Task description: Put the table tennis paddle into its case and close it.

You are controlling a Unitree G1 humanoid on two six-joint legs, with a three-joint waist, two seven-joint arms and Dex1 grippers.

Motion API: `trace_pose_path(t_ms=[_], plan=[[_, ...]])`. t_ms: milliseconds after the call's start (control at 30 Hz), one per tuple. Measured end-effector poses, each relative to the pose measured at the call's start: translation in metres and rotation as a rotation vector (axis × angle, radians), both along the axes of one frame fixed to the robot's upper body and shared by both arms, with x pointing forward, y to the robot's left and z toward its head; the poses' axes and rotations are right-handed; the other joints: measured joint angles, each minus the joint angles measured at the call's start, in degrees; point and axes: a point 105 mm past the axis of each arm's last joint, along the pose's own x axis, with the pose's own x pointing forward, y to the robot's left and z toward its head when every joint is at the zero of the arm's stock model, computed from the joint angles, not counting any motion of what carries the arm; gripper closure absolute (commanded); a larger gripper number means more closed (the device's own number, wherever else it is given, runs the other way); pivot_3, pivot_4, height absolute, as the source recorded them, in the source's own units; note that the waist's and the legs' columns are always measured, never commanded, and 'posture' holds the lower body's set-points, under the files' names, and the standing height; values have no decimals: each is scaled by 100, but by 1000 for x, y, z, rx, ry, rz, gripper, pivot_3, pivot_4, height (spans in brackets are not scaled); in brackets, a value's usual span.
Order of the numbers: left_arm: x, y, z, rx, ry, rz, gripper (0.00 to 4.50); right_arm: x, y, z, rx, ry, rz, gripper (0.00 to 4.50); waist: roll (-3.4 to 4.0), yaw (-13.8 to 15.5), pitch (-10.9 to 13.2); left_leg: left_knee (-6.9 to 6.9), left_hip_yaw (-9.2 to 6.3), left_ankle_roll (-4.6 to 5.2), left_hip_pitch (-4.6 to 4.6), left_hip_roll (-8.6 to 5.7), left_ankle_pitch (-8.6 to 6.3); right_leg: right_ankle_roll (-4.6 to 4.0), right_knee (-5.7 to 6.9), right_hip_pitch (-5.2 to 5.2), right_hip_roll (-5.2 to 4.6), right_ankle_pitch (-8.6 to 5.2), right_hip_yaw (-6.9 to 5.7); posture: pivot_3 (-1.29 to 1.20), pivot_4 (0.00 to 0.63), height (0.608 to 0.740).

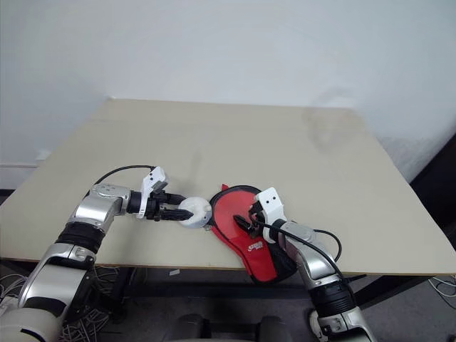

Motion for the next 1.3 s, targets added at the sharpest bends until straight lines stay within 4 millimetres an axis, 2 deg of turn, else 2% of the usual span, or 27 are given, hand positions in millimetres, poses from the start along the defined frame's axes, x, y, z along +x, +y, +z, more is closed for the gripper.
trace_pose_path(t_ms=[100,167,333,367,567,700,900,1100,1300], plan=[[-1,-3,1,-13,5,-13,2862,0,1,0,-8,13,16,547,-3,0,-5,0,0,0,0,0,0,0,0,0,0,0,-1,0,0,740],[0,-3,2,-17,5,-16,3369,0,1,-1,-13,18,18,547,-4,1,-12,0,-1,0,0,0,0,0,-1,1,0,0,-1,0,0,740],[12,-2,7,-28,11,32,4414,-1,1,-3,-34,33,28,547,-17,0,-22,0,-3,0,0,0,0,0,0,0,0,0,-4,0,0,740],[17,-1,7,-26,4,55,4485,-2,1,-4,-40,36,32,547,-17,0,-23,0,-4,0,0,0,0,0,0,0,0,0,-4,0,0,740],[43,-3,4,26,-58,183,4485,-2,0,-4,-55,35,37,547,-25,9,-28,1,-6,1,0,-1,0,1,-1,3,1,0,-8,0,0,740],[64,-13,17,22,-138,270,4485,-3,-1,-4,-55,33,35,547,-31,21,-29,2,-8,0,-5,-2,0,2,-2,2,0,0,-10,0,0,740],[88,-39,48,-31,-242,349,4485,-7,-1,-4,-56,32,45,547,-32,16,-29,0,-8,-1,-7,-3,-1,3,-5,2,1,-1,-10,0,0,740],[95,-66,45,-30,-277,393,4485,-8,-3,-4,-62,35,43,547,-33,24,-29,1,-9,-2,-7,-6,-2,3,-7,4,0,0,-12,0,0,740],[99,-113,50,-3,-365,385,4485,-10,-4,-4,-62,32,38,547,-33,35,-28,1,-10,-5,-8,-8,-4,4,-10,5,-1,-1,-11,0,0,740]])
